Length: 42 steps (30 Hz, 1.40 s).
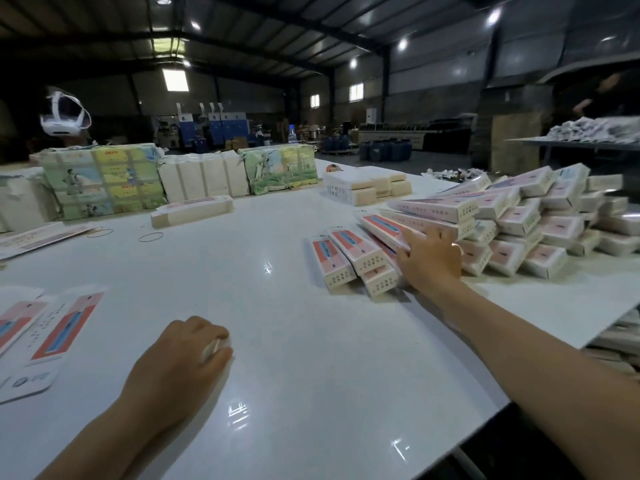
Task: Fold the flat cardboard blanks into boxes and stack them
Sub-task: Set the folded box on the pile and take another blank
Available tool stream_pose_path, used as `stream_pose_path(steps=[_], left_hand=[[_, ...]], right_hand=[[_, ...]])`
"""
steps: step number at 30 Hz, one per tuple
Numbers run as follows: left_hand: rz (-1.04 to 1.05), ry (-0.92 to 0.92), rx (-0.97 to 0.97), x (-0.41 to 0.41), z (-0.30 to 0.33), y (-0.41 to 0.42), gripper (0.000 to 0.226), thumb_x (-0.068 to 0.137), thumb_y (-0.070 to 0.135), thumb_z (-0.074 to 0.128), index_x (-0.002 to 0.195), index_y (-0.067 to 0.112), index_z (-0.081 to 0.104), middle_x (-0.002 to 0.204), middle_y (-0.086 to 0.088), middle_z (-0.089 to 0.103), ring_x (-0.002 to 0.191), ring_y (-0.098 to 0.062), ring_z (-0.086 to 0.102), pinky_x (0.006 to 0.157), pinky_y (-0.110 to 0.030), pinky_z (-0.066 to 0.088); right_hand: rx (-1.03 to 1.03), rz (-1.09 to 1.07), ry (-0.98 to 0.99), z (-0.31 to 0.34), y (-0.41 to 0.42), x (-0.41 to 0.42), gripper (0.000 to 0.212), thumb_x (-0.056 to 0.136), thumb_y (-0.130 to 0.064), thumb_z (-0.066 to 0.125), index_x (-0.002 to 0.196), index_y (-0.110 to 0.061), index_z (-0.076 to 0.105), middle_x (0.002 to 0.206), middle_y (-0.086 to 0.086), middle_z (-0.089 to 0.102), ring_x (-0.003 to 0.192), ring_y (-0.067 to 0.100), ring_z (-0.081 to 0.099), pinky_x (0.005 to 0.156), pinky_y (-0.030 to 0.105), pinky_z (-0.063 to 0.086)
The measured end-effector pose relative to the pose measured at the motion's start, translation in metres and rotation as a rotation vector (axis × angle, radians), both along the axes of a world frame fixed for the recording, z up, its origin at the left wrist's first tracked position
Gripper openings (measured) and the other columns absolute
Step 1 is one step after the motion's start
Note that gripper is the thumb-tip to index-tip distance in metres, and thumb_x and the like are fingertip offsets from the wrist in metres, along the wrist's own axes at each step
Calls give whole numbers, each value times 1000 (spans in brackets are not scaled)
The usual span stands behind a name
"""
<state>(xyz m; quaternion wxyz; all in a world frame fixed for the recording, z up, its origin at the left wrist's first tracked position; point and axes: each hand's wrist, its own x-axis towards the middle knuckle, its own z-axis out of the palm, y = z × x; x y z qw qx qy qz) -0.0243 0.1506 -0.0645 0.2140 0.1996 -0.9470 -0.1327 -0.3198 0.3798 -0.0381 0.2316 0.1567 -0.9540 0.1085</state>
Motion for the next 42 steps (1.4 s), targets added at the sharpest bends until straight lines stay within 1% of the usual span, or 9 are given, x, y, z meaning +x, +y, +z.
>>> stream_pose_path(steps=[7,12,17,24,31,34,36,39,42], left_hand=[[5,-22,-13,1,2,3,22,93,33,49,112,29,60,114,13,53,107,-9,43,88,-25,39],[10,-59,-5,3,4,6,29,94,32,45,117,25,60,121,8,53,113,-12,41,94,-29,38],[8,-79,14,3,1,1,32,93,34,44,120,23,58,126,6,51,118,-14,39,94,-28,37],[245,-52,161,4,35,-51,27,89,38,50,106,22,64,109,5,61,100,-17,56,74,-29,40],[611,-504,183,41,59,-147,19,72,38,59,73,20,53,71,3,60,64,-13,57,60,-22,42],[578,-615,163,29,62,-153,22,68,21,59,85,8,61,68,-2,61,55,-15,58,53,-20,45],[564,-682,-6,23,58,-152,32,75,19,53,105,8,58,81,-3,56,72,-18,57,60,-26,46],[616,-646,-308,26,42,-150,28,88,20,48,114,15,57,88,-2,54,81,-19,55,67,-30,43],[674,-579,-290,32,34,-145,28,92,20,50,119,17,56,95,-2,58,83,-18,56,67,-29,41]], right_hand=[[-265,328,218,52,-41,55,41,92,-27,53,131,-16,55,134,11,51,121,31,39,95,45,37],[-100,775,-20,32,-102,123,31,94,-28,51,120,-23,65,126,3,62,117,23,50,98,38,42],[145,783,-90,-19,-123,143,30,95,-29,42,103,-24,70,112,-1,60,108,21,52,84,31,44],[94,779,-78,-25,-123,139,27,94,-32,47,111,-31,69,118,-10,60,110,14,49,83,27,42],[110,770,-88,-23,-125,140,27,95,-31,46,112,-33,67,116,-13,57,107,12,48,83,27,42],[102,764,-95,-21,-127,140,27,95,-32,45,113,-34,66,115,-13,56,105,11,48,82,27,41],[106,764,-113,-20,-126,141,27,95,-32,45,113,-33,66,115,-12,57,105,12,48,82,27,41],[118,765,-112,-19,-124,141,27,96,-32,45,113,-33,66,115,-12,57,104,12,48,81,27,41],[102,777,-154,-20,-124,142,28,96,-31,45,116,-30,66,117,-11,57,106,12,49,82,25,40]])
